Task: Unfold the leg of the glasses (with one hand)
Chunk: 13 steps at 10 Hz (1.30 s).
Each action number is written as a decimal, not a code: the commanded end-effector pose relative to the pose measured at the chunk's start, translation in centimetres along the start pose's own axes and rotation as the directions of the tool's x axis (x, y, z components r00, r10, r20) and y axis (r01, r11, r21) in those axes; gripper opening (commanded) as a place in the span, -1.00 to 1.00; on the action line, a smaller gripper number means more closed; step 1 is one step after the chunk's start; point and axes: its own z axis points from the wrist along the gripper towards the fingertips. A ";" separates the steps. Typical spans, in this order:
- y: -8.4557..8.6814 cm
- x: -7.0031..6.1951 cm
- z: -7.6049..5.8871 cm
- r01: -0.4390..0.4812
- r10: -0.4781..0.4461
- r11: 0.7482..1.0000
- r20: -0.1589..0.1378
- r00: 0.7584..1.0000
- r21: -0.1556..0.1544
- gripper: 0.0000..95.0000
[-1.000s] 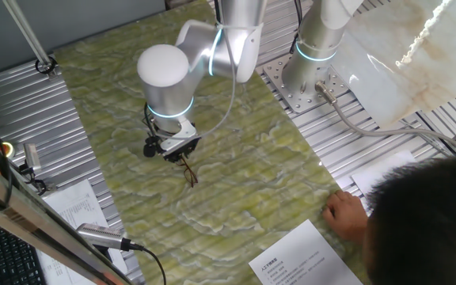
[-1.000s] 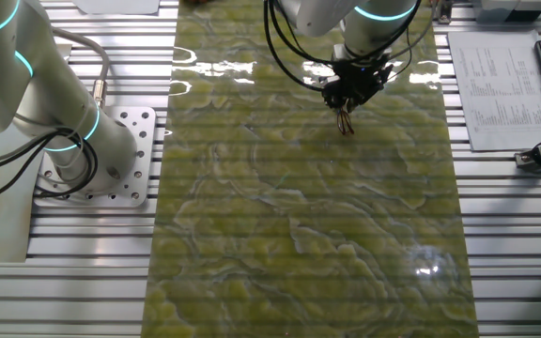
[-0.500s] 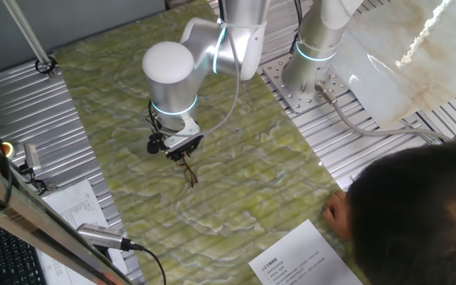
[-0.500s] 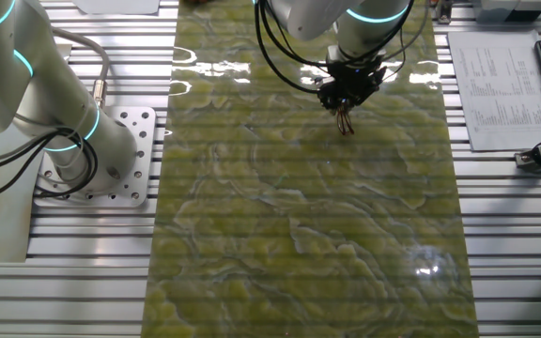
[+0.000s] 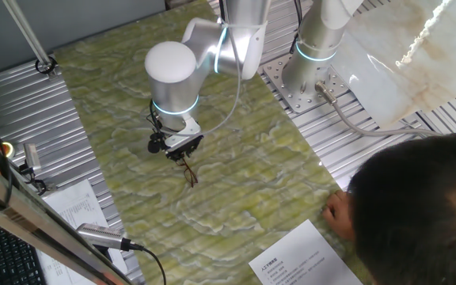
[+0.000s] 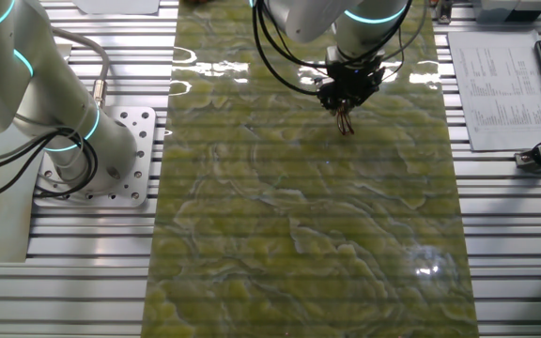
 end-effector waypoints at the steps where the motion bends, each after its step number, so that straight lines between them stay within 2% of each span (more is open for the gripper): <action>1: 0.0 0.1 0.1 -0.004 0.004 1.000 -0.001 1.000 0.004 -1.00; 8: -0.3 0.1 -0.2 -0.020 0.020 1.000 -0.004 1.000 -0.007 -1.00; 11: -0.5 0.2 -0.8 -0.044 0.044 0.999 -0.005 0.999 -0.011 -1.00; 13: -0.7 0.3 -1.9 -0.070 0.070 0.997 -0.005 0.998 -0.020 -1.00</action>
